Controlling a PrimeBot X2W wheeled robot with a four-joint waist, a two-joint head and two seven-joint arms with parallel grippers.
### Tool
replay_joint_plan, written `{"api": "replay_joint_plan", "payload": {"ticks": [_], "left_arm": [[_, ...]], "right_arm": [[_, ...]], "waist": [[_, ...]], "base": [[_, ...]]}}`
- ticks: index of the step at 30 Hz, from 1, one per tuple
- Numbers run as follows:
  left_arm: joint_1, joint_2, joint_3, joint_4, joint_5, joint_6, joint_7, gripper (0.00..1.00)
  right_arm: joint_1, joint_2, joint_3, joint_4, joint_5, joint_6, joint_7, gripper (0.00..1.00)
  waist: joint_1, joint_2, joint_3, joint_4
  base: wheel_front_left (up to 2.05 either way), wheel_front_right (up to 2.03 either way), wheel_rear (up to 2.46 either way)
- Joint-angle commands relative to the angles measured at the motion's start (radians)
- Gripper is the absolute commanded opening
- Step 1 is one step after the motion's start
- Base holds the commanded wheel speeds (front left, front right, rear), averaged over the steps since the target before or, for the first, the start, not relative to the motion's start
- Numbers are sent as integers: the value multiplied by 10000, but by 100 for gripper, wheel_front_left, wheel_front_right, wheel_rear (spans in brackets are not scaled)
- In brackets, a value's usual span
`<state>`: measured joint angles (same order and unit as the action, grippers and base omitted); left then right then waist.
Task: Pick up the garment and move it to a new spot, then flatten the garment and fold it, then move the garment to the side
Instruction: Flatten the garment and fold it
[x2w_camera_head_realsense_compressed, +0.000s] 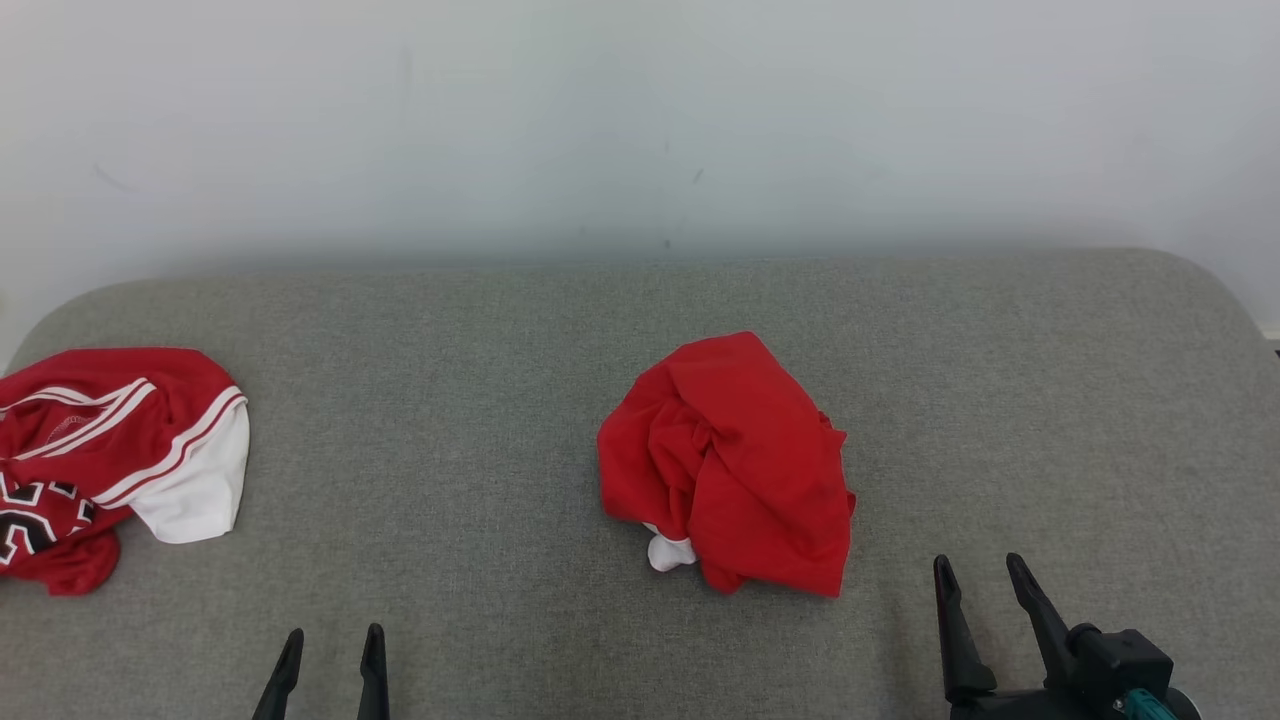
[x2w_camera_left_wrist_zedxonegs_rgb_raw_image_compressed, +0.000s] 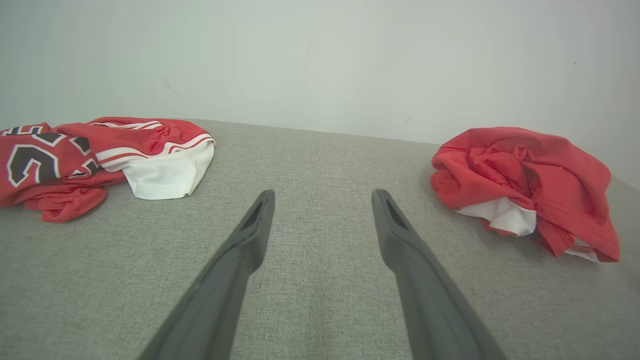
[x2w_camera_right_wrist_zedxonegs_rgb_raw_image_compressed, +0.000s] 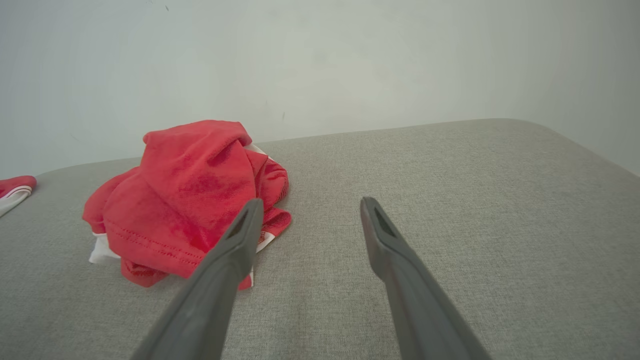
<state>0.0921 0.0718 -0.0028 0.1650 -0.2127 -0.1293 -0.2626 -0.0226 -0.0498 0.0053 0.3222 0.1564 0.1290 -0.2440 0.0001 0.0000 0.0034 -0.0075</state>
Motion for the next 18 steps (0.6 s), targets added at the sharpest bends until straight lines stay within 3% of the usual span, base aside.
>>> {"api": "replay_joint_plan", "payload": {"ticks": [1, 11, 18], "left_arm": [[-72, 44, -48, -5, -7, -8, -35, 100], [-264, 150, -267, -94, -72, -10, -35, 100], [-1291, 503, -1673, 463, -283, 4, -34, 100]], "right_arm": [[-131, -9, 16, 11, 22, 34, -37, 100], [-173, -9, 56, 1, 53, 34, 9, 100], [-371, -9, 248, 45, 145, 34, 4, 100]], "waist": [[-1, 0, 14, -8], [-1, 0, 124, -107], [-1, 0, 314, -643]], "base": [[0, 0, 0], [0, 0, 0], [0, 0, 0]]}}
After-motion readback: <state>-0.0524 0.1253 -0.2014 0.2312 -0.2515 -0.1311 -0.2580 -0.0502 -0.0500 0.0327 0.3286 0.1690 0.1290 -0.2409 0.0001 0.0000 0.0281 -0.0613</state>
